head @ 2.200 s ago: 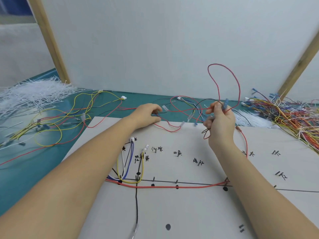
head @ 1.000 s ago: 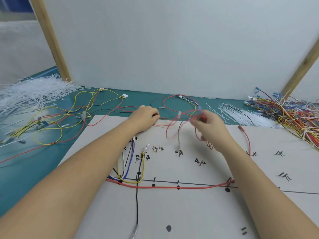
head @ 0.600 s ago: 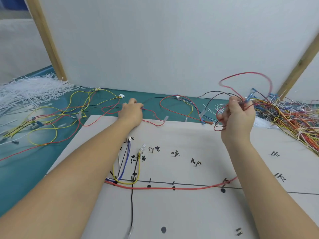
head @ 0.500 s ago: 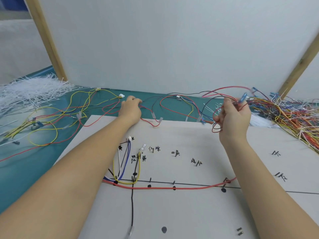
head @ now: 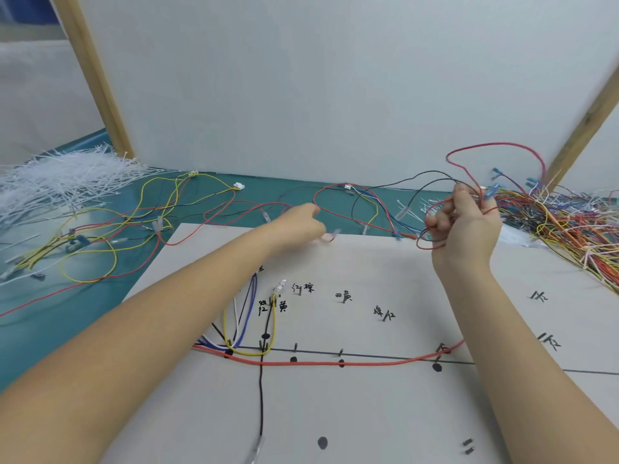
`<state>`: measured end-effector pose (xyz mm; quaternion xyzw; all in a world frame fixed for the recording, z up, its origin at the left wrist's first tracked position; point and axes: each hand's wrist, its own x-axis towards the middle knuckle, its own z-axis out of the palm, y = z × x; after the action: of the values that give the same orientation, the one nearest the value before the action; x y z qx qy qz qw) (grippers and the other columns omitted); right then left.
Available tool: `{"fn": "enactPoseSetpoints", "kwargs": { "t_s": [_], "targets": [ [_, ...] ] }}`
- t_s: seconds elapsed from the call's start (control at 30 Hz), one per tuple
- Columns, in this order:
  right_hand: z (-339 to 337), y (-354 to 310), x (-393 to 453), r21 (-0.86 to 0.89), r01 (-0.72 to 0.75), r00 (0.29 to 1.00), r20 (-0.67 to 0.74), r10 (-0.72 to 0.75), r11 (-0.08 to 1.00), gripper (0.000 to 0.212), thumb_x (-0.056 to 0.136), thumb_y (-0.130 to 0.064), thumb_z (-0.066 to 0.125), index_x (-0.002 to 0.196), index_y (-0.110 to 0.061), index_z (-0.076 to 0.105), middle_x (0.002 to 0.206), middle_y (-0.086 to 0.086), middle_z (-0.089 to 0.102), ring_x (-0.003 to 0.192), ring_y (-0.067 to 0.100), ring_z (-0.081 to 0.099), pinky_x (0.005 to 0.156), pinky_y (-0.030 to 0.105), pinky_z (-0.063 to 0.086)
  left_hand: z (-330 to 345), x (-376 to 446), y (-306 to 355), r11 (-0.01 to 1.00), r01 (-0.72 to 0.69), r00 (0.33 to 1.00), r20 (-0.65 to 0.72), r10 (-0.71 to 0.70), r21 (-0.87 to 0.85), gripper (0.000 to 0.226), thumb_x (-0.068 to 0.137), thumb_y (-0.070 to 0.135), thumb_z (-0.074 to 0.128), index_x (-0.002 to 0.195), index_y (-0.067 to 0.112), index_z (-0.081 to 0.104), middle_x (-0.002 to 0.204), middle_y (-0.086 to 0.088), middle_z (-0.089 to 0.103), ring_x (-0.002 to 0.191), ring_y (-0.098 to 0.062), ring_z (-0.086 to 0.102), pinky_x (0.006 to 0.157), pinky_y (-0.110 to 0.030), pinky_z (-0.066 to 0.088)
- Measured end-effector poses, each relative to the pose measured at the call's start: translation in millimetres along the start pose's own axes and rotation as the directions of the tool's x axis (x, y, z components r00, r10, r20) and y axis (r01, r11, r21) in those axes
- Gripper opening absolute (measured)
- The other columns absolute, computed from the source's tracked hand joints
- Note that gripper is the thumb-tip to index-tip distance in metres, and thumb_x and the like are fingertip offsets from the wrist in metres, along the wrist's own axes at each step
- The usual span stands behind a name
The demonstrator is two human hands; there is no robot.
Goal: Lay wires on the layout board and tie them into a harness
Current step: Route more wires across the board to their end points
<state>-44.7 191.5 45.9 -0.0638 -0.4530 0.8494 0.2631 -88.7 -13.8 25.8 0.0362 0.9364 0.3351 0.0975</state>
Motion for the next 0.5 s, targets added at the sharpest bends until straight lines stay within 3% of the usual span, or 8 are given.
{"fn": "enactPoseSetpoints", "kwargs": {
  "t_s": [0.07, 0.13, 0.2, 0.27, 0.37, 0.5],
  "targets": [
    [0.4, 4.8, -0.9, -0.131, -0.002, 0.998, 0.059, 0.010, 0.991, 0.020, 0.093, -0.007, 0.051, 0.077, -0.017, 0.048, 0.058, 0.000, 0.042, 0.035, 0.006, 0.032, 0.040, 0.019, 0.040, -1.7, 5.6, -1.1, 0.997, -0.010, 0.999, -0.043, 0.013, 0.075, 0.049, 0.086, 0.007, 0.041, 0.135, 0.013, 0.036, 0.119, -0.010, 0.051, 0.105, -0.025, 0.048, 0.076, -0.028, 0.031],
    [0.7, 11.5, -3.1, -0.387, 0.043, 0.990, 0.139, 0.012, 0.921, 0.019, 0.092, -0.008, 0.052, 0.078, -0.020, 0.050, 0.064, 0.001, 0.042, 0.037, 0.004, 0.034, 0.042, 0.018, 0.042, -3.7, 12.1, -9.1, 0.974, 0.025, 0.996, -0.087, -0.006, 0.223, 0.064, 0.087, 0.004, 0.038, 0.147, 0.011, 0.015, 0.135, -0.017, 0.040, 0.121, -0.032, 0.042, 0.097, -0.036, 0.034],
    [-0.4, 17.4, -5.1, -0.556, 0.084, 0.970, 0.235, 0.060, 0.827, 0.018, 0.091, -0.009, 0.053, 0.080, -0.023, 0.056, 0.069, 0.002, 0.045, 0.041, 0.005, 0.036, 0.046, 0.020, 0.045, -7.0, 11.2, -10.5, 0.972, 0.023, 0.973, -0.229, 0.032, 0.234, 0.055, 0.087, 0.002, 0.036, 0.141, 0.008, 0.033, 0.137, -0.017, 0.043, 0.123, -0.033, 0.043, 0.100, -0.040, 0.037],
    [-1.3, 21.7, -6.8, -0.595, 0.083, 0.926, 0.343, 0.159, 0.799, 0.017, 0.091, -0.010, 0.053, 0.089, -0.023, 0.061, 0.067, -0.002, 0.050, 0.043, 0.005, 0.039, 0.051, 0.023, 0.047, -11.2, 1.3, -0.8, 0.996, -0.083, 0.910, -0.404, 0.088, 0.031, 0.042, 0.087, 0.001, 0.036, 0.124, 0.011, 0.055, 0.120, -0.008, 0.058, 0.102, -0.025, 0.055, 0.085, -0.028, 0.044],
    [0.5, 22.8, -9.2, -0.604, 0.124, 0.832, 0.495, 0.249, 0.788, 0.030, 0.082, -0.012, 0.058, 0.110, -0.021, 0.060, 0.062, -0.014, 0.051, 0.048, 0.002, 0.042, 0.055, 0.016, 0.041, -22.5, -25.7, 17.9, 0.912, -0.297, 0.845, -0.523, 0.112, -0.284, 0.038, 0.085, -0.002, 0.037, 0.103, 0.015, 0.065, 0.080, 0.006, 0.057, 0.063, -0.009, 0.045, 0.052, -0.014, 0.035],
    [-2.4, 19.3, -10.1, -0.582, 0.214, 0.639, 0.691, 0.338, 0.784, 0.058, 0.070, -0.017, 0.054, 0.123, -0.039, 0.046, 0.083, -0.007, 0.041, 0.068, 0.004, 0.041, 0.065, 0.014, 0.036, -35.3, -61.6, 25.7, 0.803, -0.358, 0.867, -0.489, 0.097, -0.476, 0.036, 0.085, -0.003, 0.036, 0.088, 0.021, 0.063, 0.077, 0.008, 0.057, 0.065, -0.005, 0.048, 0.049, -0.005, 0.036]
  ]
}}
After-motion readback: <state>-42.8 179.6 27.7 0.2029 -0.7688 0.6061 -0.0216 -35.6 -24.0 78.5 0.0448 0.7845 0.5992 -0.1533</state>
